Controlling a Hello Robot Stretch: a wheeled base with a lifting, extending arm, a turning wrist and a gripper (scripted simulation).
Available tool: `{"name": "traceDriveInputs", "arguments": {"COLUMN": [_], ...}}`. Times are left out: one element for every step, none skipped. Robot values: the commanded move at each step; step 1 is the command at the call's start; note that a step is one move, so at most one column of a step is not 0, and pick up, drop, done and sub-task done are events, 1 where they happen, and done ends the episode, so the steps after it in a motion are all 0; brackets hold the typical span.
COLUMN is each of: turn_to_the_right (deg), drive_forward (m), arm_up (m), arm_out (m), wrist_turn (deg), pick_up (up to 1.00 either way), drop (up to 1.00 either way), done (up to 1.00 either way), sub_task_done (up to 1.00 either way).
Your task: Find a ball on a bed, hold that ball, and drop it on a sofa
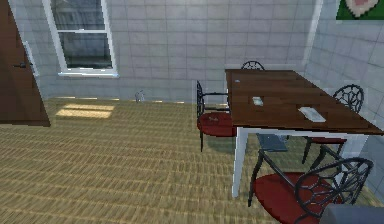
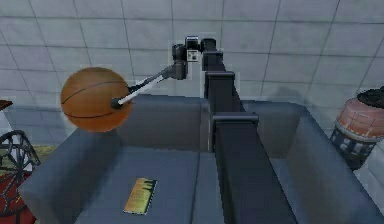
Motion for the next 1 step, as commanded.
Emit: {"name": "traceDriveInputs", "arguments": {"turn_to_the_right": [0.0], "drive_forward": [0.00], "arm_up": [0.00], "arm_out": [0.00], "wrist_turn": [45.0], "pick_up": [0.00], "drop": [0.00], "done": [0.00], "sub_task_done": [0.00]}}
